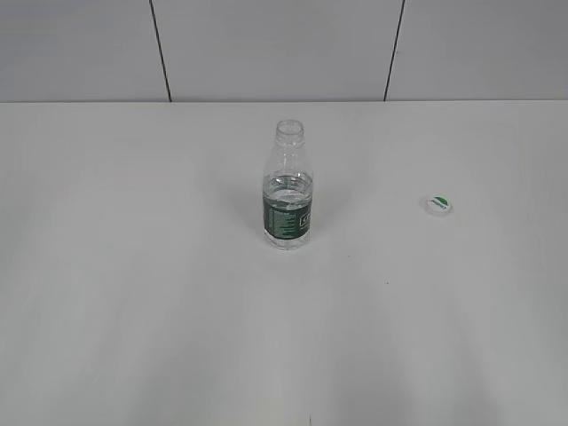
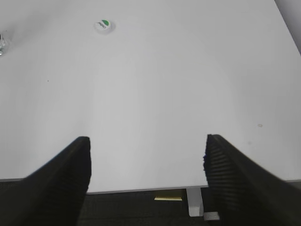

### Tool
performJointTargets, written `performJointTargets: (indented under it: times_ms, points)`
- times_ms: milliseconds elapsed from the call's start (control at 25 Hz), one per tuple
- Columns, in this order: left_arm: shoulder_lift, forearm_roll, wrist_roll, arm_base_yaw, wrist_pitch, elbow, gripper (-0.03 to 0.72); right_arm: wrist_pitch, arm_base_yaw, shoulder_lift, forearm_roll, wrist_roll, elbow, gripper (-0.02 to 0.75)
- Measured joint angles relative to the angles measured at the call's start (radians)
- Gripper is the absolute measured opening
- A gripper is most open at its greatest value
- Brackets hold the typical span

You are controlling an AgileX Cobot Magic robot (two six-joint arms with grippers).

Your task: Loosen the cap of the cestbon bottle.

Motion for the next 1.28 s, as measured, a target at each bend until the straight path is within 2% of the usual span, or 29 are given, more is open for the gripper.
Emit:
performJointTargets:
  times_ms: [240,1000,1280]
  points:
    - [-0.065,0.0,0.0,0.0,0.001,0.001,0.53,0.001,0.0,-0.106,0.003,-0.002,0.0,0.569]
    - [-0.066,0.0,0.0,0.0,0.0,0.001,0.53,0.001,0.0,-0.11,0.006,-0.004,0.001,0.569]
    - [-0.066,0.0,0.0,0.0,0.0,0.001,0.53,0.001,0.064,-0.11,0.007,-0.004,0.001,0.569]
